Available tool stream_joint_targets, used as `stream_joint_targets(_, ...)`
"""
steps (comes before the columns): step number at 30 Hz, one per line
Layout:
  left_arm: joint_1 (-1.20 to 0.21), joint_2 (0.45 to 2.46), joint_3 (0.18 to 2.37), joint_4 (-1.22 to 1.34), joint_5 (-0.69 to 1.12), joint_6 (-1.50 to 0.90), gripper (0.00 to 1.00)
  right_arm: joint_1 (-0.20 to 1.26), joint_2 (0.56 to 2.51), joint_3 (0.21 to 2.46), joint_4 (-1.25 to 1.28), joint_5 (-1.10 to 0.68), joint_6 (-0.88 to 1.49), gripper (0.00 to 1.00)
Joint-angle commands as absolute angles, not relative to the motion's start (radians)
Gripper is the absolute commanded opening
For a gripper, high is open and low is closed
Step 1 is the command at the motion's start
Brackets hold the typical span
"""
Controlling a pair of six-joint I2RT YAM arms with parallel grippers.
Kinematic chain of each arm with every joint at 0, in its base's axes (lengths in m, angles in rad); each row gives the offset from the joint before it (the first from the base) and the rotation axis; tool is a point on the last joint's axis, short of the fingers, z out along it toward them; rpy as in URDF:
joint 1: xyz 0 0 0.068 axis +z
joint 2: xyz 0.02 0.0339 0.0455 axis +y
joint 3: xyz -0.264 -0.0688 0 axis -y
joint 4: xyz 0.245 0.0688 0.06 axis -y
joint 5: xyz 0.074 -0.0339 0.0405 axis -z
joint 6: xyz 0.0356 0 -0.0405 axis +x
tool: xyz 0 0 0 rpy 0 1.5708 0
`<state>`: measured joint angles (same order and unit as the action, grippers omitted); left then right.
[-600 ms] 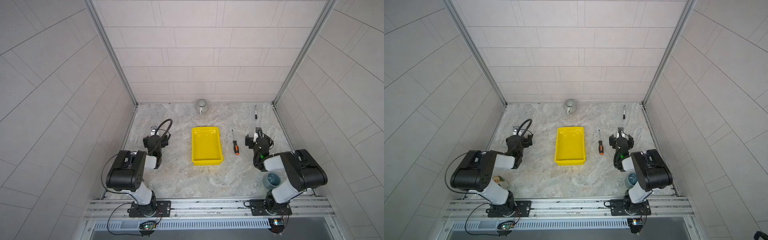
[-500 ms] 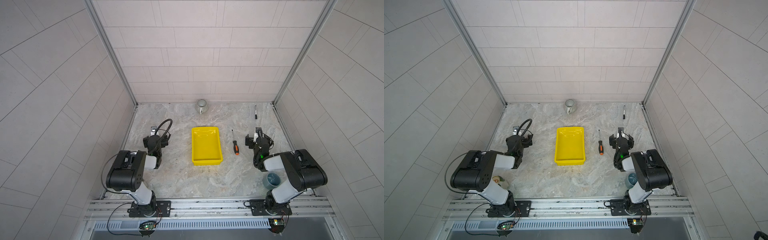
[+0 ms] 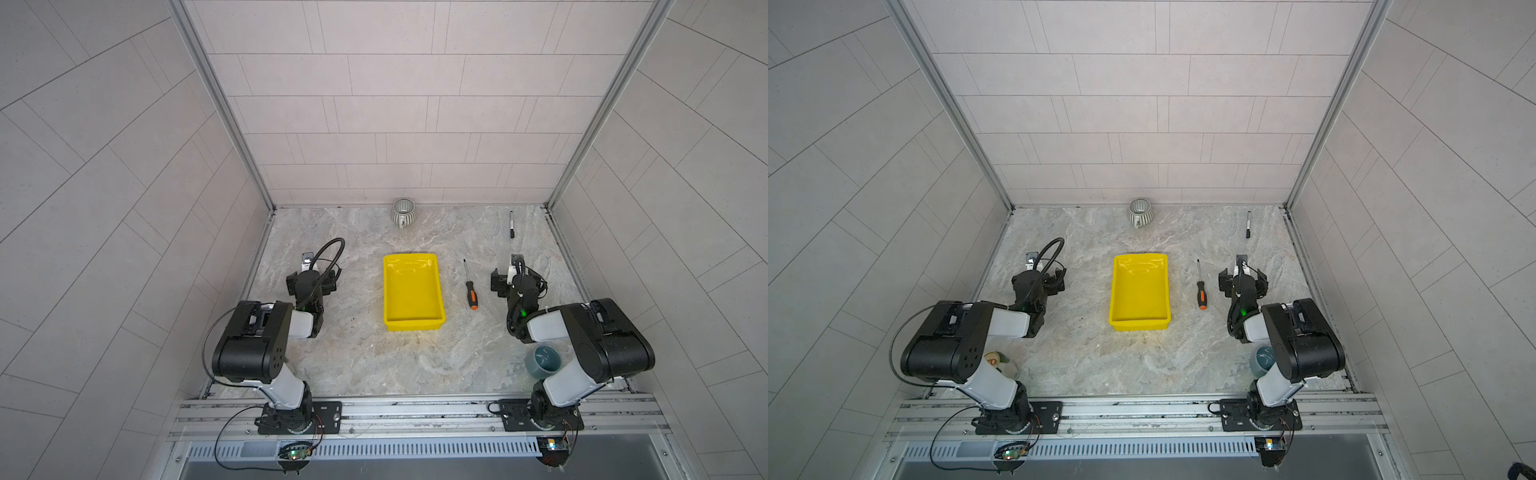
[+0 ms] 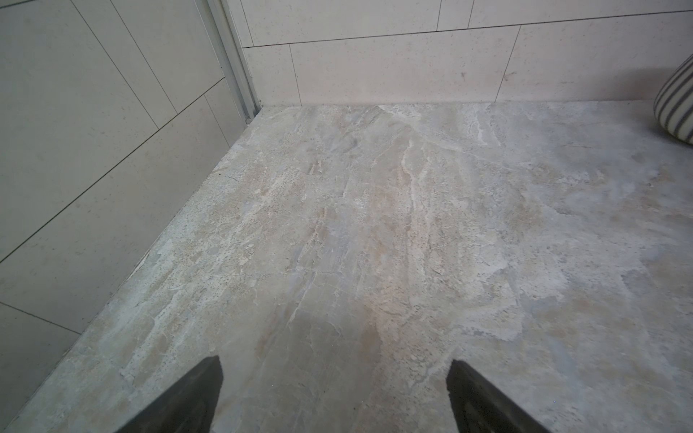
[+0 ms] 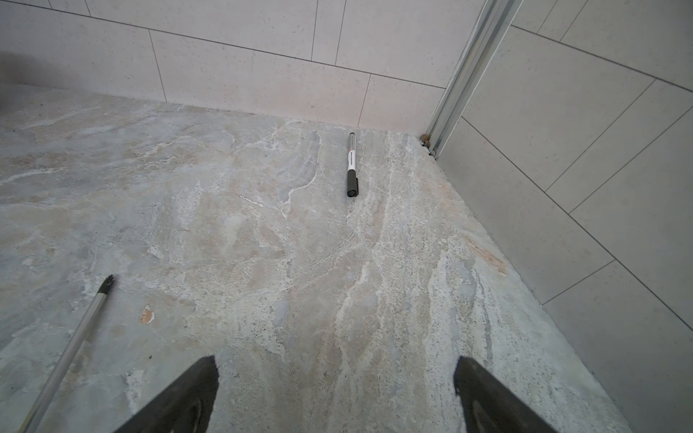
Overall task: Put the screwdriver in the bin
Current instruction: Pick up the screwdriver from the center of the table.
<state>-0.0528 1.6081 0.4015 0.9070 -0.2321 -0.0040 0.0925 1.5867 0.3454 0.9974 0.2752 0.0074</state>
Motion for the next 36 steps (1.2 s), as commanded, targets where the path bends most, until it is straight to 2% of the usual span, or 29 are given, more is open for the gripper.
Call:
stream_joint_targets(1,-0.057,1.588,0.397,0.921,-0.236,-0.013,1.0,0.09,1.582,0.351,1.003,0.277,0.0,0.99)
stream_joint_targets(29,-0.053,1.585,0.395,0.923,-0.221,-0.014,1.0,0.09,1.58,0.342,1.02,0.276,-0.002,0.99)
stream_joint_targets(32,-0.055,1.568,0.371,0.958,-0.168,0.014,1.0,0.107,1.554,0.317,1.054,0.344,-0.005,0.99)
stream_joint_targets(34,-0.079,1.474,0.385,0.859,-0.191,0.035,1.0,0.138,1.467,0.296,1.012,0.405,-0.02,0.99)
stream_joint_targets(36,-0.129,1.326,0.465,0.564,-0.239,0.025,1.0,0.199,1.336,0.298,0.878,0.527,-0.016,0.99)
